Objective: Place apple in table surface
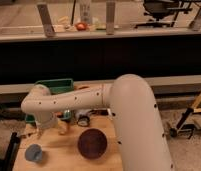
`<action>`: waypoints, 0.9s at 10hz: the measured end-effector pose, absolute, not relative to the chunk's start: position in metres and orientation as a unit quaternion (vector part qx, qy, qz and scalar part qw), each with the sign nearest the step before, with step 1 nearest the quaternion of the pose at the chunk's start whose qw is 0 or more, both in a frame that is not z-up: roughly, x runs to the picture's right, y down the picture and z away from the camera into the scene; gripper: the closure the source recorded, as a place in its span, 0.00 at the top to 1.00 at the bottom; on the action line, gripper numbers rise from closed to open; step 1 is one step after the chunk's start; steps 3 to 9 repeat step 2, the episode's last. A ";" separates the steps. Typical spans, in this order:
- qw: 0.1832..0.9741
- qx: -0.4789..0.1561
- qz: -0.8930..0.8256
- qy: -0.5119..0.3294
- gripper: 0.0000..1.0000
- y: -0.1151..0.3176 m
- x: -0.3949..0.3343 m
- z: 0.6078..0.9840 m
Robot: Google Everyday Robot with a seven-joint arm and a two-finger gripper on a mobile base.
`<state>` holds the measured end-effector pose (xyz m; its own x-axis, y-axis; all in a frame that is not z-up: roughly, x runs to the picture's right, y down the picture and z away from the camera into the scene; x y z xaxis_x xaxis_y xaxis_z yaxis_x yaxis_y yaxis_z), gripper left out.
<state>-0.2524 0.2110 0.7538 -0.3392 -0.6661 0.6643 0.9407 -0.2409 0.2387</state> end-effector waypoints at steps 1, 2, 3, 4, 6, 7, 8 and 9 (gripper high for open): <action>0.531 -0.222 -0.757 -0.310 0.80 0.209 -0.255 0.752; 0.532 -0.224 -0.757 -0.307 0.80 0.207 -0.258 0.749; 0.532 -0.224 -0.757 -0.307 0.80 0.207 -0.258 0.749; 0.532 -0.224 -0.757 -0.307 0.80 0.207 -0.258 0.749; 0.532 -0.224 -0.757 -0.307 0.80 0.207 -0.258 0.749; 0.532 -0.224 -0.757 -0.307 0.80 0.207 -0.258 0.749; 0.532 -0.224 -0.757 -0.307 0.80 0.207 -0.258 0.749; 0.532 -0.224 -0.757 -0.307 0.80 0.207 -0.258 0.749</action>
